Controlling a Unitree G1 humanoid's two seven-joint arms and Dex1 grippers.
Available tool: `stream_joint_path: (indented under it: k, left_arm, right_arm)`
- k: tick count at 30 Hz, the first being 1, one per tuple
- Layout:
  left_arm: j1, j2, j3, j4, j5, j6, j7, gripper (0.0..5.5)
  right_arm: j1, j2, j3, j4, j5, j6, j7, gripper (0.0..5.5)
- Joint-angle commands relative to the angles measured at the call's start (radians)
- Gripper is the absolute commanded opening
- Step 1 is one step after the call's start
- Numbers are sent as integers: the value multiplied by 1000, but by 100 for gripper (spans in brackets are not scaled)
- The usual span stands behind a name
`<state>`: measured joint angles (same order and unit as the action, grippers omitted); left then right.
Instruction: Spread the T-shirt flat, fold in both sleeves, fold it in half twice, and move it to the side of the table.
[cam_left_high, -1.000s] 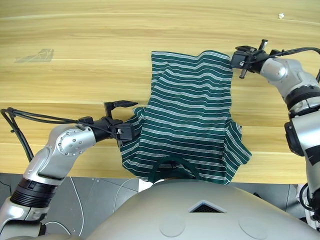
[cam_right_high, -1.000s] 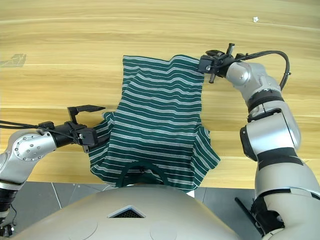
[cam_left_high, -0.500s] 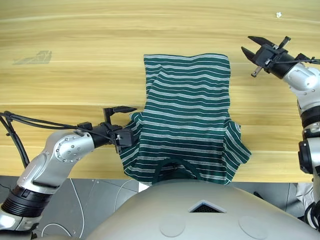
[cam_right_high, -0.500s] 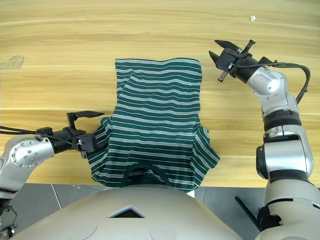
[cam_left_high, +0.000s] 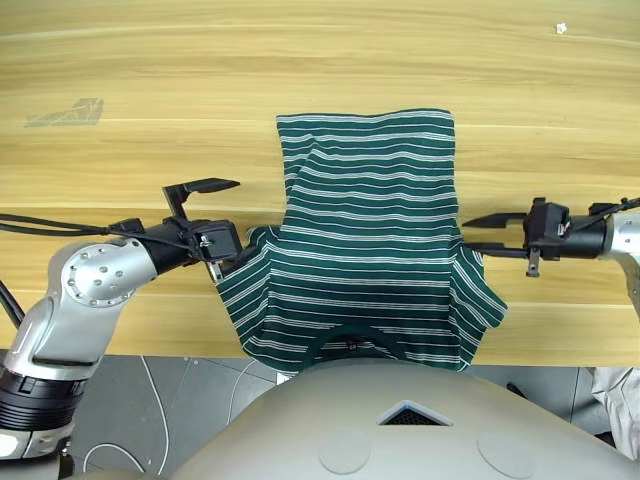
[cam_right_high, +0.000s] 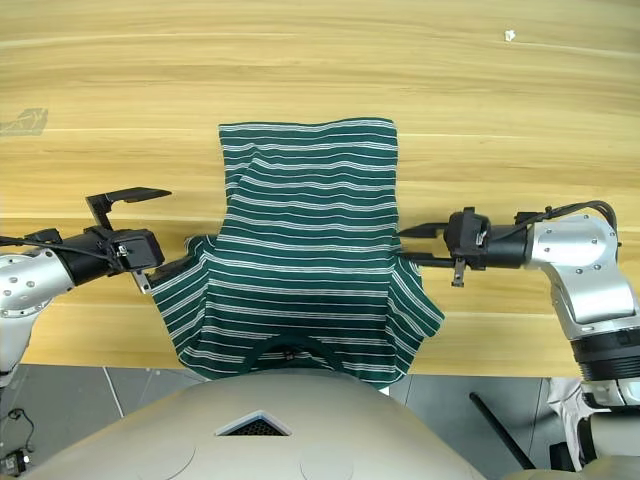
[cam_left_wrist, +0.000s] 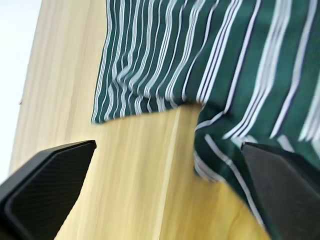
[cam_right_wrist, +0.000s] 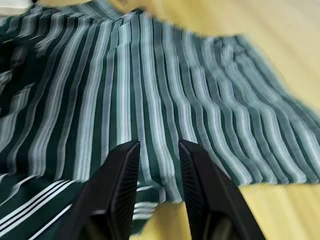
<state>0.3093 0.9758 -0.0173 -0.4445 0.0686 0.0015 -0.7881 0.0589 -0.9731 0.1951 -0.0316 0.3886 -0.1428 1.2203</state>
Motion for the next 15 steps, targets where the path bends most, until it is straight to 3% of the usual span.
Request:
stream_joint_path:
  k: [1, 8, 15]
  left_arm:
    - [-49, -16, -5, -5, -91, 46, -71, 538]
    - [-335, -150, -184, 246, 95, -21, -8, 538]
    - [-595, -301, -279, 607, 229, -140, 103, 538]
  right_arm:
    - [15, -16, 15, -51, -110, 7, -3, 143]
    - [-149, 113, 85, 106, -356, -63, -108, 143]
    - [-154, 113, 129, 160, -401, -72, -48, 143]
